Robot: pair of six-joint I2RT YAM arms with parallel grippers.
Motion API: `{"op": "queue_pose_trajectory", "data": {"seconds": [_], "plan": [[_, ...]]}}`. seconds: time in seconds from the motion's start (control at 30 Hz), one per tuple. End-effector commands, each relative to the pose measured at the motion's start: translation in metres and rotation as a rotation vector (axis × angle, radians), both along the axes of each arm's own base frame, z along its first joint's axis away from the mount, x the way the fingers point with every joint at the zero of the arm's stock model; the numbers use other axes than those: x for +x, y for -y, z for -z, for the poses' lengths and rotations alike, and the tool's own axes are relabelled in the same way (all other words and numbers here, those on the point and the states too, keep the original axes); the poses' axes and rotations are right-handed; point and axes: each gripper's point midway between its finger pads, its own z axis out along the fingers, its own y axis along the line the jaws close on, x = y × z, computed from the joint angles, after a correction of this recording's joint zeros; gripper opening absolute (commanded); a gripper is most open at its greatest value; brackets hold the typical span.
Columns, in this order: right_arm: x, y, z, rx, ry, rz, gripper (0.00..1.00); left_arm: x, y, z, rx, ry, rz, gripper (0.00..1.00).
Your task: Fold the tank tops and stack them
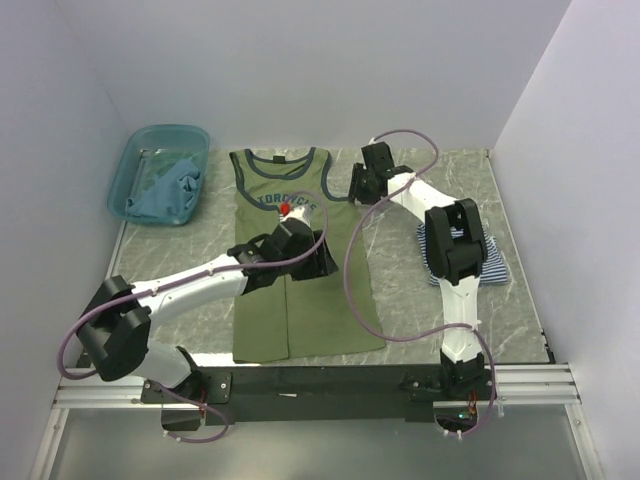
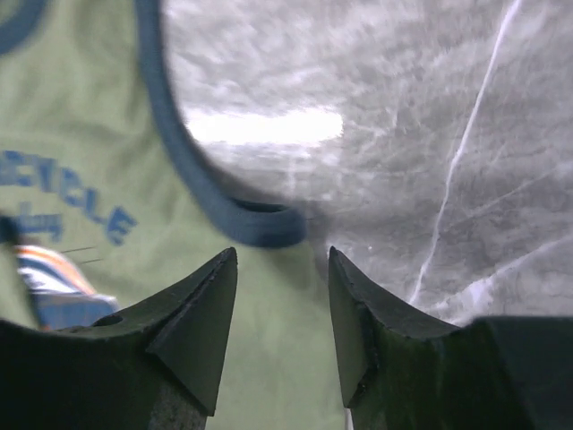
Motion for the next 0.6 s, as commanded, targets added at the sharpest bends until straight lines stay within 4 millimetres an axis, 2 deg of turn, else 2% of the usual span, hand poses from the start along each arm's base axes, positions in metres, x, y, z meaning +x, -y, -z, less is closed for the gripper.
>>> {"op": "queue_pose_trajectory", "data": {"seconds": [0.0, 0.17, 0.27, 0.3, 0.37, 0.4, 0.43, 0.53, 0.57], "plan": [[-0.001, 0.007, 0.012, -0.042, -0.048, 0.018, 0.5, -0.012, 0.008, -0.013, -0.069, 0.018, -0.002, 0.6], [-0.002, 0.009, 0.032, -0.055, -0.081, 0.023, 0.45, -0.037, 0.022, -0.02, -0.066, 0.026, 0.062, 0.6], [-0.004, 0.011, 0.04, -0.056, -0.093, 0.032, 0.26, -0.049, 0.033, -0.022, -0.052, 0.03, 0.099, 0.6], [-0.004, 0.012, 0.041, -0.058, -0.098, 0.036, 0.15, -0.051, 0.037, -0.022, -0.049, 0.032, 0.11, 0.6], [-0.007, 0.024, 0.045, -0.074, -0.113, 0.071, 0.11, -0.061, 0.045, -0.017, -0.04, 0.017, 0.149, 0.6], [-0.006, 0.03, 0.04, -0.075, -0.105, 0.09, 0.03, -0.064, 0.048, -0.017, -0.038, 0.017, 0.159, 0.6], [-0.013, 0.037, 0.047, -0.076, -0.125, 0.104, 0.01, -0.071, 0.054, -0.011, -0.025, 0.011, 0.178, 0.59], [-0.018, 0.056, 0.038, -0.033, -0.116, 0.168, 0.0, -0.082, 0.064, 0.0, -0.001, -0.001, 0.206, 0.58], [-0.027, 0.067, 0.048, -0.021, -0.139, 0.202, 0.0, -0.093, 0.07, 0.003, 0.001, -0.009, 0.237, 0.58]]}}
